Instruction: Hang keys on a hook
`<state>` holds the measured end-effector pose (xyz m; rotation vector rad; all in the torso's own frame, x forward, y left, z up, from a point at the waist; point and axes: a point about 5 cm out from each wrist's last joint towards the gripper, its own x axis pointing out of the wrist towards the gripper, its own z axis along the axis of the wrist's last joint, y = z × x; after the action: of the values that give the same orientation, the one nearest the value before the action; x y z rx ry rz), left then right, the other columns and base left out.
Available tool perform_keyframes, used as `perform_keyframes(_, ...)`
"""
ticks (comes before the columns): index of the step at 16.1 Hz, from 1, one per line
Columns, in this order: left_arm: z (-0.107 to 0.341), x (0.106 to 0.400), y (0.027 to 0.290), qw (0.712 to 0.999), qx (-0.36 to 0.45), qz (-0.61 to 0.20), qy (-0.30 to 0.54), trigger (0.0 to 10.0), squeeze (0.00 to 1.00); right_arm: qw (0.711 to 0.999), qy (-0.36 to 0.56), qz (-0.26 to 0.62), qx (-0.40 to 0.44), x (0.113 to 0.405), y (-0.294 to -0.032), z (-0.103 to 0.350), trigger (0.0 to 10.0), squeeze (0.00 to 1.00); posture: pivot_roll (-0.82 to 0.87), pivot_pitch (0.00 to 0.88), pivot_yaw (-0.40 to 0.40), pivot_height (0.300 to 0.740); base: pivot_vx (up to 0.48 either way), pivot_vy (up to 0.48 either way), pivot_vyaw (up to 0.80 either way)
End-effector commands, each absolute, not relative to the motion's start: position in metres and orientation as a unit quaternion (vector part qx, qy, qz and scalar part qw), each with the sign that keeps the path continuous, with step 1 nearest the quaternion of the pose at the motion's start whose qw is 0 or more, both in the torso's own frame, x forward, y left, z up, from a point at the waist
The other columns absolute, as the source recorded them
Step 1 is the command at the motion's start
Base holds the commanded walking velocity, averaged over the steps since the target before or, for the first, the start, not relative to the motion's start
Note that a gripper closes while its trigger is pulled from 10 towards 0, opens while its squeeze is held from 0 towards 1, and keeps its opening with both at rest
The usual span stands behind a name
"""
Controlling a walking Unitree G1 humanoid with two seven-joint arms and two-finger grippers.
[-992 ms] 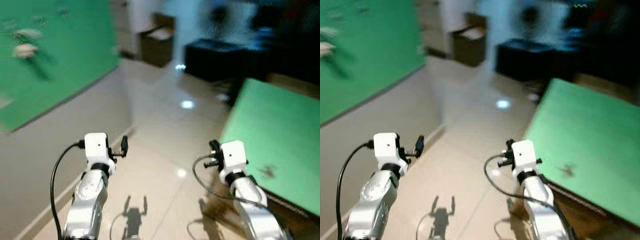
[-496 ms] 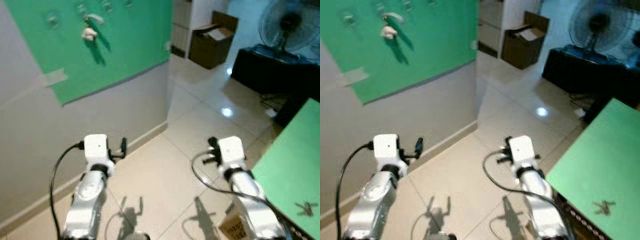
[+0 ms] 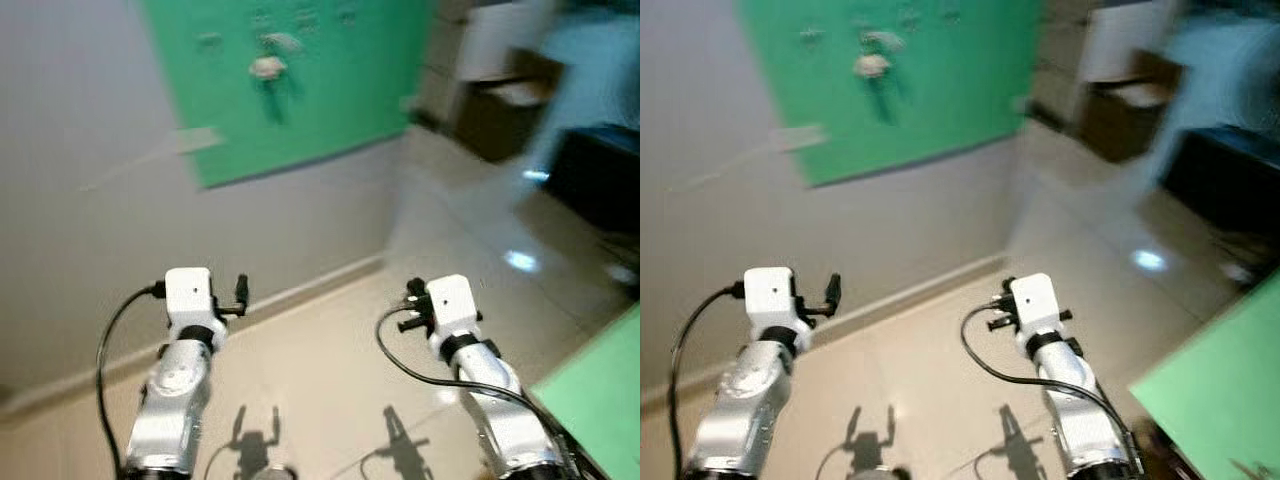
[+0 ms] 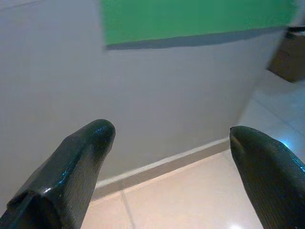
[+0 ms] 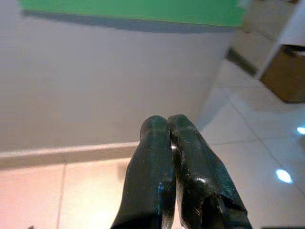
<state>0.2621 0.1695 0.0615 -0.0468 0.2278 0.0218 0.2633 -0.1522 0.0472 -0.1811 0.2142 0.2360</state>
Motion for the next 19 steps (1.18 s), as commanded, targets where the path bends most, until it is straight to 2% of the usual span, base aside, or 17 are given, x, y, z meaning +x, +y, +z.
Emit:
perform_keyframes(1,0.060,0.263,0.170,0.993,-0.021,0.012,0.119,10.0,0.00,0.984,0.096,0.118,-0.090,0.268,-0.151,0.051,0.0,0.00,-0.08,0.000,-0.002,0.740,0.000,0.000,0.65)
perform_keyframes(8,0.059,0.264,0.169,0.992,-0.013,0.013,0.124,10.0,0.00,0.983,0.108,0.119,-0.086,0.267,-0.152,0.041,0.0,0.00,-0.09,0.000,0.001,0.740,0.000,0.000,0.63)
perform_keyframes(13,0.061,0.267,0.169,0.992,-0.008,0.013,0.123,10.0,0.00,0.984,0.097,0.117,-0.089,0.269,-0.153,0.042,0.0,0.00,-0.09,0.000,0.006,0.740,0.000,0.000,0.00)
perform_keyframes(19,0.059,0.266,0.170,0.992,0.001,0.017,0.126,10.0,0.00,0.983,0.098,0.127,-0.091,0.267,-0.149,0.037,0.0,0.00,-0.09,0.000,0.012,0.740,0.330,0.341,0.00)
